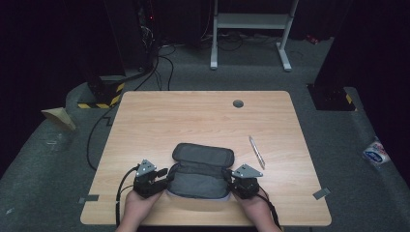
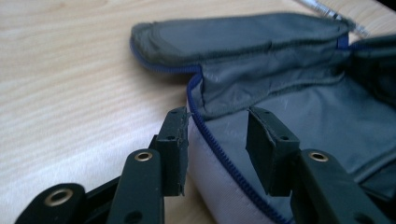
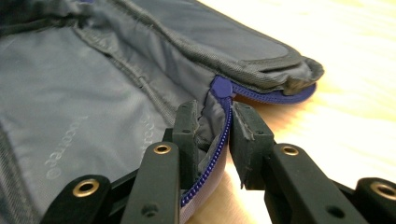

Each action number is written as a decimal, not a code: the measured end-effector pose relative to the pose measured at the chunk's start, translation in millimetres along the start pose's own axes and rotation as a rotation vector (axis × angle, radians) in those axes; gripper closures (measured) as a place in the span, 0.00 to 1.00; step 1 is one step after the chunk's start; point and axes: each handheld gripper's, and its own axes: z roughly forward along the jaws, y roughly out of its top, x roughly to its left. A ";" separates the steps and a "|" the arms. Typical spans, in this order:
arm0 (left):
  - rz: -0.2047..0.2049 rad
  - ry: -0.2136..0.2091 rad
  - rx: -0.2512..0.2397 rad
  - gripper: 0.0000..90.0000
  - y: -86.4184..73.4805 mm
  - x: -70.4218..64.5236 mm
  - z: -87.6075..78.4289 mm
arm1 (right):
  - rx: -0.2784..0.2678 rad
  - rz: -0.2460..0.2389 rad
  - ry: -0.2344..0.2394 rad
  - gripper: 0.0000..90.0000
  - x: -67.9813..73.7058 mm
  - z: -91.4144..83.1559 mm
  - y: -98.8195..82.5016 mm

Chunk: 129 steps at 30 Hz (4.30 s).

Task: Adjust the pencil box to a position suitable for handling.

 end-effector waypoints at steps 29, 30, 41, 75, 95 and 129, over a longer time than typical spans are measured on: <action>0.077 0.066 0.049 0.76 -15.4 -28.6 -0.6 | 0.016 0.053 0.009 0.84 13.7 -25.1 -10.6; 0.084 0.069 0.049 0.78 -14.3 -28.8 0.2 | 0.011 0.044 0.007 0.85 14.4 -24.2 -9.9; 0.057 0.083 -0.007 0.80 14.4 -13.1 36.6 | -0.027 0.074 -0.051 0.88 -11.7 -6.5 -1.3; 0.020 0.122 -0.148 0.66 20.1 -5.3 11.9 | -0.128 0.083 -0.050 0.61 -34.7 -36.3 12.7; 0.002 0.194 -0.079 0.69 4.3 10.3 13.3 | -0.037 0.099 -0.112 0.66 -37.0 -22.5 -6.4; -0.013 0.324 0.052 0.35 -34.6 59.5 -21.1 | -0.045 0.093 -0.170 0.58 -107.4 -31.7 -11.1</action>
